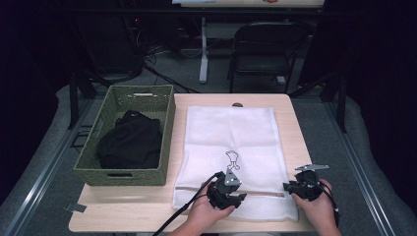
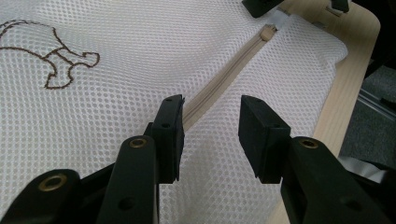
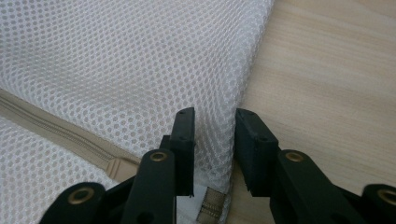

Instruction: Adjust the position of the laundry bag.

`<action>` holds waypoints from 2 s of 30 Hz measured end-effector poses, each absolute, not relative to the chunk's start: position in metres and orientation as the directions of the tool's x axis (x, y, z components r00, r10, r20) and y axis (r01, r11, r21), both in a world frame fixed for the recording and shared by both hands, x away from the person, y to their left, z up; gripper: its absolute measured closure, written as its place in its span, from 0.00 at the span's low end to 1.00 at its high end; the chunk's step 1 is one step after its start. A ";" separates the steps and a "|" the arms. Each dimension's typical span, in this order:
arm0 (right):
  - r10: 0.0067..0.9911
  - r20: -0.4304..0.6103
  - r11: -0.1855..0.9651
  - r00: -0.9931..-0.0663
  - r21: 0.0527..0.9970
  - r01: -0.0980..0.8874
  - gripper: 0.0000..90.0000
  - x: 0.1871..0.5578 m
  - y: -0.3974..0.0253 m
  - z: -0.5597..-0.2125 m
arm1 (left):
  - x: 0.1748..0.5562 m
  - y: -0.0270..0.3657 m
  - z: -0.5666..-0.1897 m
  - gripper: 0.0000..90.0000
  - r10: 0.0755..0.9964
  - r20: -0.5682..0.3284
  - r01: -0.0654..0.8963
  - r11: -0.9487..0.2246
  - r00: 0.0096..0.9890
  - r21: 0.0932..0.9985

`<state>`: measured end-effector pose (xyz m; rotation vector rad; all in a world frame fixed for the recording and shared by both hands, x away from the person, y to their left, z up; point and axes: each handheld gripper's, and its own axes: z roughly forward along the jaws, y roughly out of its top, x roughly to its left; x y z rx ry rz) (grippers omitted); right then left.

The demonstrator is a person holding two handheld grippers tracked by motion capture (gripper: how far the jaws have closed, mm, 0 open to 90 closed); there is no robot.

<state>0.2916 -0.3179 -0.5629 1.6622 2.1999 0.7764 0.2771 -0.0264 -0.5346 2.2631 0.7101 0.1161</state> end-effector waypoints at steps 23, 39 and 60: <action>0.935 0.073 0.238 -0.346 0.594 0.769 0.96 0.291 -0.315 -0.553 | 0.284 -0.042 -0.526 0.72 0.510 -0.125 0.445 -0.574 0.851 0.688; 0.925 0.083 0.230 -0.370 0.654 0.721 0.97 0.287 -0.318 -0.534 | 0.292 -0.073 -0.522 0.74 0.478 -0.120 0.417 -0.584 0.870 0.696; 0.919 0.103 0.212 -0.380 0.686 0.697 0.97 0.285 -0.319 -0.526 | 0.292 -0.112 -0.538 0.75 0.428 -0.138 0.397 -0.607 0.893 0.689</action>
